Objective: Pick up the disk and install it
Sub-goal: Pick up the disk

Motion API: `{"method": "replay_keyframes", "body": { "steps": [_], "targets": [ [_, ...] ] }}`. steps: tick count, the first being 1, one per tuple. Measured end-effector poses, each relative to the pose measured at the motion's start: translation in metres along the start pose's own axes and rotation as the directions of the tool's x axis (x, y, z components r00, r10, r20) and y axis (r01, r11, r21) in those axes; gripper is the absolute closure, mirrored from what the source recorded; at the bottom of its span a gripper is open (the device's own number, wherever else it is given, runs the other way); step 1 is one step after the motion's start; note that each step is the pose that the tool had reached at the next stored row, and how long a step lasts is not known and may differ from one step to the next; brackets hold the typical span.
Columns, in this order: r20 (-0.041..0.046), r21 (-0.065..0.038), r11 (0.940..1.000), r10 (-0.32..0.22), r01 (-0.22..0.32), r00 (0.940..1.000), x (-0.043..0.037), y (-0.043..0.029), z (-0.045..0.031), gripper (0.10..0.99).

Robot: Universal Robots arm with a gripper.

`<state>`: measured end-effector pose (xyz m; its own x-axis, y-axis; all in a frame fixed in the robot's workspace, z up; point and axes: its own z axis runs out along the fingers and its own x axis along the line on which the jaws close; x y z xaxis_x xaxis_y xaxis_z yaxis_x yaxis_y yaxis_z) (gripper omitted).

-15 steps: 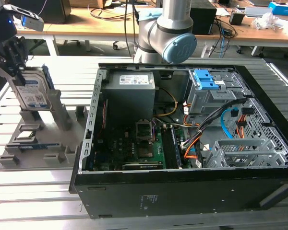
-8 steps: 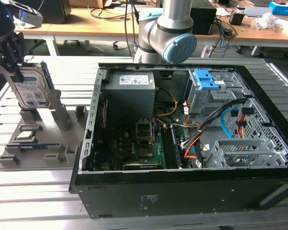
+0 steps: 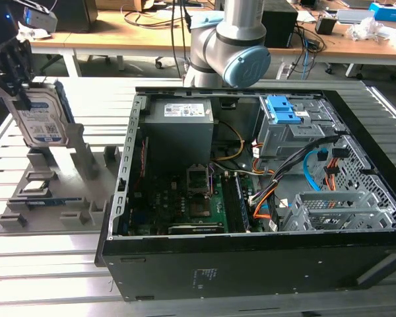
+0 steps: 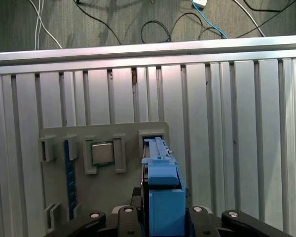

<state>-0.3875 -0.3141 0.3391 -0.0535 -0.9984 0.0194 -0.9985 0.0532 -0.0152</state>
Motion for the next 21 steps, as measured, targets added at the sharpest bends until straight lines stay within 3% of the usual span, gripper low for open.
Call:
{"method": "replay_keyframes", "body": {
  "steps": [21],
  "targets": [
    [0.0,0.0,1.0,0.0,0.0,1.0,0.0004,-0.0003,-0.0191,0.722]
  ]
}}
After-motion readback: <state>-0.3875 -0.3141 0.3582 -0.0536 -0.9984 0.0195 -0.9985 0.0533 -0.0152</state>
